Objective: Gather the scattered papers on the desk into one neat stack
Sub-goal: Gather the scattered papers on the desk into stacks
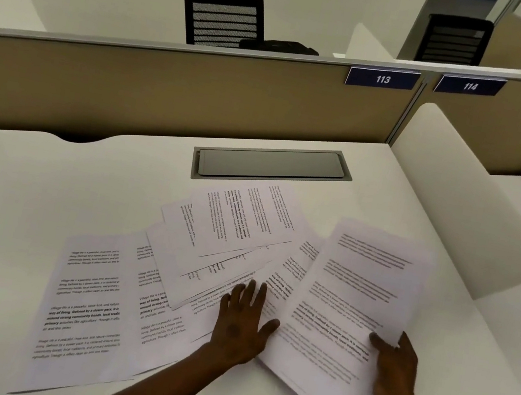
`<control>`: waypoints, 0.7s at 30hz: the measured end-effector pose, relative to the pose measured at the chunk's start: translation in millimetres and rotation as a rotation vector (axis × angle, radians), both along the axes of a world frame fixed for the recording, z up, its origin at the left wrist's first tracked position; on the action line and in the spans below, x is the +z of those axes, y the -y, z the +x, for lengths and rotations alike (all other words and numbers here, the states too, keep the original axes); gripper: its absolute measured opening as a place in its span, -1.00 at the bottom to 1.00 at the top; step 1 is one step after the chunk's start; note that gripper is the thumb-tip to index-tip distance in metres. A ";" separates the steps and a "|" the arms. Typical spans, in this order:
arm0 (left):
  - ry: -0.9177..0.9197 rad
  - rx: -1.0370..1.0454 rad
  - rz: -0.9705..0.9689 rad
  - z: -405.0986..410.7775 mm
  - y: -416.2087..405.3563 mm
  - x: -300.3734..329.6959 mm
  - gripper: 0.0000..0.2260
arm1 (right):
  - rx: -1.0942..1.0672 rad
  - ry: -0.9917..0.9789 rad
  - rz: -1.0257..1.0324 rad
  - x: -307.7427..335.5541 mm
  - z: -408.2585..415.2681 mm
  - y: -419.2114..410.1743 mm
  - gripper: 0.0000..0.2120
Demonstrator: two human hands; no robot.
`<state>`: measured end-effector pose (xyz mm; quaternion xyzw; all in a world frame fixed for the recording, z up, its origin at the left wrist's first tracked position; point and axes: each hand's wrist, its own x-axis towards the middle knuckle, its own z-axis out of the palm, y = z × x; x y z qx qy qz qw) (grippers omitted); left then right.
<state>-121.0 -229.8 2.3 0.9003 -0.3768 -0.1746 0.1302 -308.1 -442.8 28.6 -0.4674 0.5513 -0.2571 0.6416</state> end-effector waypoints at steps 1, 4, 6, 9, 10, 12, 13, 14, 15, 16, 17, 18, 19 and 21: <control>0.022 -0.018 0.011 -2.2 -0.6 0.9 -0.30 | -0.028 0.009 0.039 1.5 -5.3 4.3 -0.53; 0.083 -0.092 0.023 -13.3 -0.1 2.4 -0.34 | -0.016 -0.063 0.068 -0.8 -18.5 11.5 -0.53; 0.074 -0.097 -0.004 -20.6 1.8 1.8 -0.37 | 0.024 -0.146 0.062 -5.4 -23.2 12.5 -0.54; 0.009 -0.098 -0.008 -26.7 5.2 -1.6 -0.32 | 0.053 -0.230 0.002 -5.5 -19.5 5.6 -0.55; 0.003 -0.108 -0.010 -27.1 6.0 -3.0 -0.29 | 0.065 -0.257 -0.034 -4.1 -15.7 1.3 -0.56; 0.015 -0.128 -0.034 -26.6 7.5 -6.2 -0.25 | 0.075 -0.307 -0.105 0.3 -6.7 -7.5 -0.59; 0.021 -0.136 -0.051 -26.3 7.7 -7.3 -0.24 | 0.076 -0.323 -0.137 3.0 -2.0 -11.3 -0.61; 0.019 -0.142 -0.070 -26.2 8.0 -8.0 -0.24 | 0.083 -0.337 -0.167 6.0 2.8 -14.1 -0.63; 0.011 -0.147 -0.092 -26.4 7.9 -8.2 -0.24 | 0.100 -0.352 -0.197 9.0 7.9 -15.8 -0.65; -0.002 -0.151 -0.113 -26.8 7.9 -7.8 -0.24 | 0.127 -0.366 -0.223 12.0 13.4 -16.8 -0.67; -0.012 -0.152 -0.131 -27.2 8.0 -7.0 -0.25 | 0.152 -0.372 -0.242 14.3 18.5 -17.4 -0.68; -0.016 -0.149 -0.146 -27.7 8.3 -5.9 -0.28 | 0.165 -0.371 -0.252 16.3 23.3 -17.5 -0.68; -0.017 -0.141 -0.156 -28.5 8.4 -4.5 -0.31 | 0.170 -0.369 -0.258 17.9 27.4 -17.0 -0.68; -0.028 -0.124 -0.172 -30.0 7.9 -1.4 -0.39 | 0.179 -0.369 -0.261 19.1 32.7 -13.7 -0.72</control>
